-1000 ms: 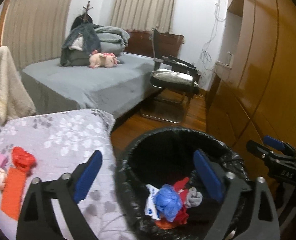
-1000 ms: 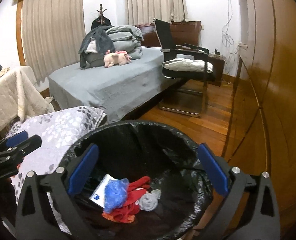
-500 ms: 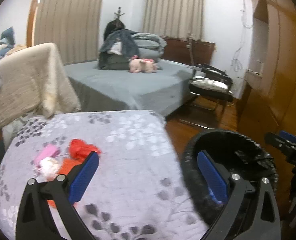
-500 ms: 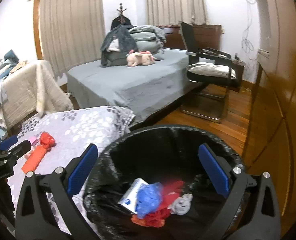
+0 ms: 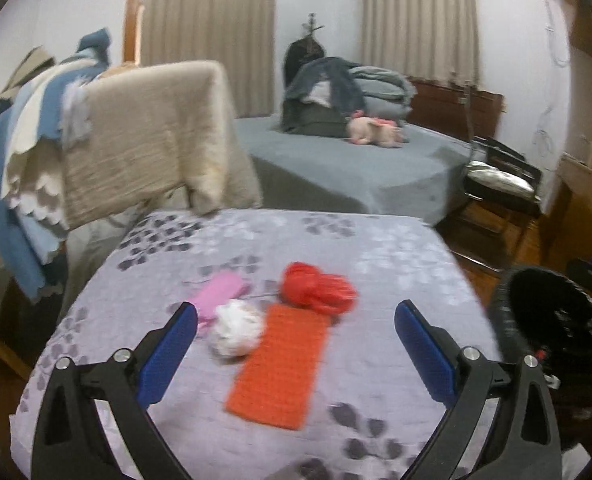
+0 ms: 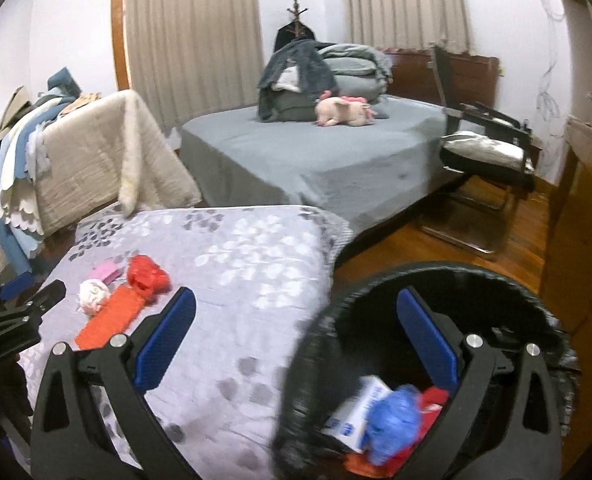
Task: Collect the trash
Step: 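Return both tools to the bed and grasp the white tissue ball with the left tool, then grasp the orange mesh scrubber with the right tool while the left tool holds the tissue ball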
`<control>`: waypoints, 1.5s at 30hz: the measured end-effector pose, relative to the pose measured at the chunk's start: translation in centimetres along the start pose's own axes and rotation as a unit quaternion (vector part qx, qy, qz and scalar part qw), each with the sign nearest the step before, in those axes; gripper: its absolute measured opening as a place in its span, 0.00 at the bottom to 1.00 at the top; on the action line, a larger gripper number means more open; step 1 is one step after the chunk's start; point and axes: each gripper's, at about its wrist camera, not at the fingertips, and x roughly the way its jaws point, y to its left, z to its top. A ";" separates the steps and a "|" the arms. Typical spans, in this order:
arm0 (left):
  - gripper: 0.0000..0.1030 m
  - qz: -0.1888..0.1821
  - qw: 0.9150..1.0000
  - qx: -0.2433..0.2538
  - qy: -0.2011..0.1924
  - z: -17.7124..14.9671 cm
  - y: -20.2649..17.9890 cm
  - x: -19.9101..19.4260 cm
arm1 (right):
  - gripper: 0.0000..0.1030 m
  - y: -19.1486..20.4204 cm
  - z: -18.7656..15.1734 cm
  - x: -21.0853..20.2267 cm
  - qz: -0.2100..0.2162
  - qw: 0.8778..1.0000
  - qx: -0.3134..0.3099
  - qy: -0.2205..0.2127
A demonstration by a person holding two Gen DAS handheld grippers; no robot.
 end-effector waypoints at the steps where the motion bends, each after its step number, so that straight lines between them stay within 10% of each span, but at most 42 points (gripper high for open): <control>1: 0.93 0.008 1.000 -0.006 0.003 0.0 0.9 0.5 | 0.95 0.6 0.1 0.6 0.003 1.000 -0.003 0.001; 18: 0.62 0.017 0.997 -0.041 0.063 -1.6 5.0 8.0 | 0.95 7.6 -0.2 9.2 0.019 0.999 -0.030 0.034; 29: 0.14 -0.005 0.996 -0.039 0.076 -2.2 4.8 8.5 | 0.95 8.0 -0.6 9.8 0.020 0.998 -0.034 0.044; 45: 0.12 0.021 0.997 -0.051 0.052 -3.5 8.4 2.6 | 0.95 12.1 -2.6 10.0 0.050 0.996 -0.036 0.061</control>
